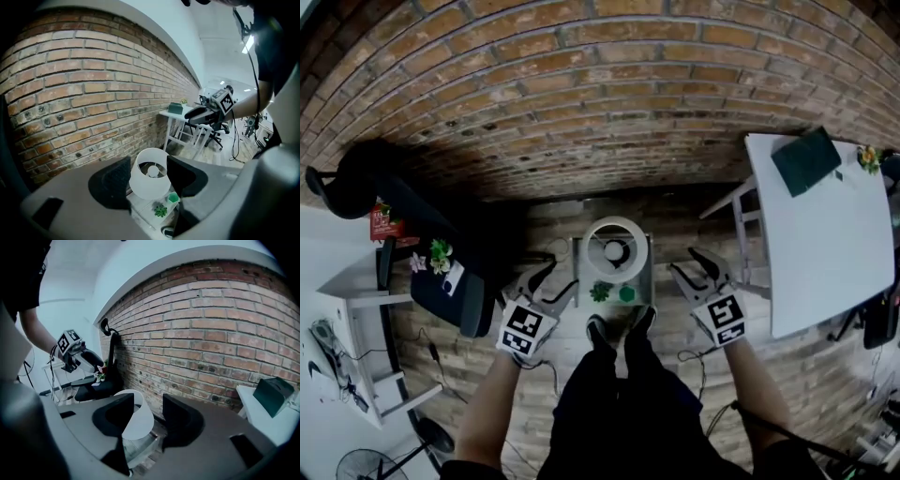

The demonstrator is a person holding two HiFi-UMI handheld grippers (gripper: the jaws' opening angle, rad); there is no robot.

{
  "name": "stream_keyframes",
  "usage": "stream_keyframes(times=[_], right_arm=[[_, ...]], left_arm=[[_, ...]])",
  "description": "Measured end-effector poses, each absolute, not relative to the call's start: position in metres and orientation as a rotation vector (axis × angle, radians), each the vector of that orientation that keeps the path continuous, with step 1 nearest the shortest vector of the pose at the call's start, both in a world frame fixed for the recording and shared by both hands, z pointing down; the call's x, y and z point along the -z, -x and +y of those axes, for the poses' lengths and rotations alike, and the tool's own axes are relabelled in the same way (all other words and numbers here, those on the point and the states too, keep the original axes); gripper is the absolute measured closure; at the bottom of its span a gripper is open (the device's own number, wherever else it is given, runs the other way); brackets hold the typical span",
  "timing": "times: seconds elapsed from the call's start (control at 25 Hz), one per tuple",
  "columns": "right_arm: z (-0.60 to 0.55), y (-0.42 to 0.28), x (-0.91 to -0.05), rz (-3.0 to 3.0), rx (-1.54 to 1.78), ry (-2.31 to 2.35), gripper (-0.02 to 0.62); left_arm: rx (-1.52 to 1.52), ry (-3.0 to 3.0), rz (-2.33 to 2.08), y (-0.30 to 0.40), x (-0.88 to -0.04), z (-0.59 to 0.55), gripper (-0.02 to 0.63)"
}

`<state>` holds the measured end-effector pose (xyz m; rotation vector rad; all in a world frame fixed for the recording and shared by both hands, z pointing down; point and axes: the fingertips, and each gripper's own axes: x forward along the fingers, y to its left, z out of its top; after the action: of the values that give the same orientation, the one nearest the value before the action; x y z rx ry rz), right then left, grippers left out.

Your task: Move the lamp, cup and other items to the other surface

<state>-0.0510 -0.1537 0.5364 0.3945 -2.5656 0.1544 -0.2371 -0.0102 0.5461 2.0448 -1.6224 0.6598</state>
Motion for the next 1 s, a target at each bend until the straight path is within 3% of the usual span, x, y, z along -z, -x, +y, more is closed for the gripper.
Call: stream_keyframes(times=[1.0], right_arm=[[-0.161,0.098,-0.759,-2.327,-0.1,-0.146,0.39]], left_arm=[[-1.05,-2.155,-1.108,0.284,-0.804,-0.024,0.365]])
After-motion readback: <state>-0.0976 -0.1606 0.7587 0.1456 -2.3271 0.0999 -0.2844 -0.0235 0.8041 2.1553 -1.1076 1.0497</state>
